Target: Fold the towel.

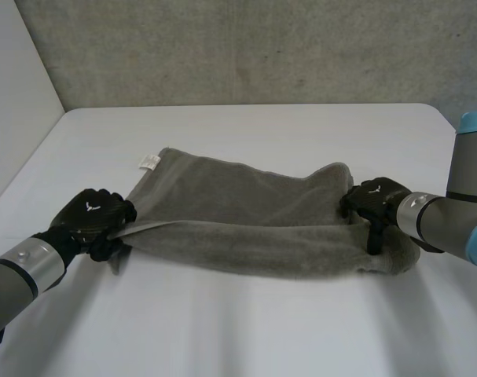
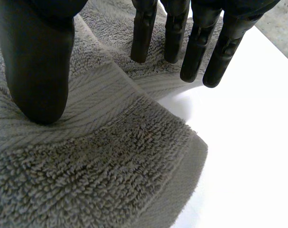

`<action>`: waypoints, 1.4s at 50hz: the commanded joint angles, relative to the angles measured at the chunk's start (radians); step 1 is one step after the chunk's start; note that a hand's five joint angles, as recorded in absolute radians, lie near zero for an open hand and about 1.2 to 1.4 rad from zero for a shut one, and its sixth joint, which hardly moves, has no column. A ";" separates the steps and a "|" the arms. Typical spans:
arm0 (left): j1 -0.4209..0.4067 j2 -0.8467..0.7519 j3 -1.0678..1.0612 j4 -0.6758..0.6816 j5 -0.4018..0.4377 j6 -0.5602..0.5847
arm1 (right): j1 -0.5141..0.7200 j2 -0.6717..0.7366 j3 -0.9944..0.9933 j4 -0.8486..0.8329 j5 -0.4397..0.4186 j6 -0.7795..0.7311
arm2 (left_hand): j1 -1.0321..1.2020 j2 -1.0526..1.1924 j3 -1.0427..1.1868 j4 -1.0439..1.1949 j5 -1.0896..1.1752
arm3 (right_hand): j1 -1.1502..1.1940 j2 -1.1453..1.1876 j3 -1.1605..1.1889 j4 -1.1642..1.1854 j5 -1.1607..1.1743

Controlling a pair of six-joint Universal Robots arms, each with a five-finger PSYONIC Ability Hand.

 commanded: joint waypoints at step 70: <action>-0.004 0.003 -0.006 -0.009 -0.002 0.002 | -0.053 -0.167 0.194 0.054 -0.102 -0.028 | 0.054 0.038 0.013 0.038 0.025 | 0.960 0.972 0.974 0.983 1.004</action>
